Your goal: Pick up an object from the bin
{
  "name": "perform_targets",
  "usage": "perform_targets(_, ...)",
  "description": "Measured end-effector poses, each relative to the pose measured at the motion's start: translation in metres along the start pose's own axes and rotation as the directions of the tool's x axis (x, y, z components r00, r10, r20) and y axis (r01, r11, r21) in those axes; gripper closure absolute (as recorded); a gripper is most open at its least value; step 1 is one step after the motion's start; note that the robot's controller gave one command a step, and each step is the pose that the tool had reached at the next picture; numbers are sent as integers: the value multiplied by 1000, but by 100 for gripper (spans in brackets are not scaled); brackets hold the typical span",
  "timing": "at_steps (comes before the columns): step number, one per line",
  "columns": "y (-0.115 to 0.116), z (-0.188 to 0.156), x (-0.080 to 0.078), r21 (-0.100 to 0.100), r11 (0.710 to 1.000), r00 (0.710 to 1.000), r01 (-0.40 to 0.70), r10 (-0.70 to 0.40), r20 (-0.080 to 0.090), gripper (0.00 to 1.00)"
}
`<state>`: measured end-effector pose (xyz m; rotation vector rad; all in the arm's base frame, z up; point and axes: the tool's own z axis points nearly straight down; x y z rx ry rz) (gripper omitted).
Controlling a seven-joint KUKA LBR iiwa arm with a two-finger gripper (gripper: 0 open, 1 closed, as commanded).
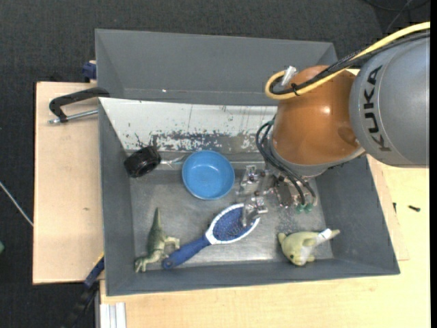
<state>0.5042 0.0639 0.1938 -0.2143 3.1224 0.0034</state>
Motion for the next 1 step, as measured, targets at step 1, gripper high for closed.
perform_targets(1, -10, -102, -11, 2, 1000, 1000, -13, 13, 2, 100)
